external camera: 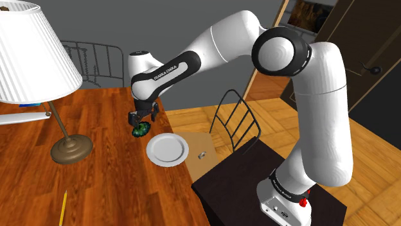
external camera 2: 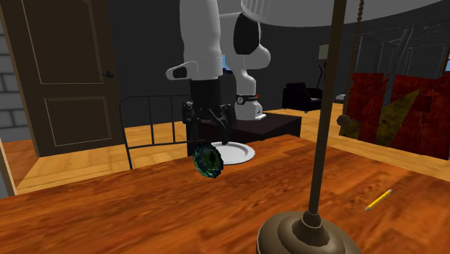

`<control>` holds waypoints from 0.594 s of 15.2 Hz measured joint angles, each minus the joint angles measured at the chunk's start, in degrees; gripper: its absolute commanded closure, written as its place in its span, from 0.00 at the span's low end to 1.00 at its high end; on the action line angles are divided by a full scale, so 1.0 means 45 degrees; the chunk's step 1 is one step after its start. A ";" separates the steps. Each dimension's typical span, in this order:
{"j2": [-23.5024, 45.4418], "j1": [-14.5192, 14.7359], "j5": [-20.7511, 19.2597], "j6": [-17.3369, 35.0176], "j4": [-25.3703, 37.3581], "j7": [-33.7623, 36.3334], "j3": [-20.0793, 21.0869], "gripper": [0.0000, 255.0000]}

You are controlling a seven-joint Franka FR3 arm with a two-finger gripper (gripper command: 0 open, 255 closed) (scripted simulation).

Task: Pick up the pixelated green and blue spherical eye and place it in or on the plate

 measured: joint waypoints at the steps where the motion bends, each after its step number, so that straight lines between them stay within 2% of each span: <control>1: 0.0099 0.0009 -0.0019 0.0088 0.0008 0.0001 -0.0013 0.00; 9: 0.0730 0.0084 -0.0135 0.0749 -0.0025 0.0063 -0.0101 0.00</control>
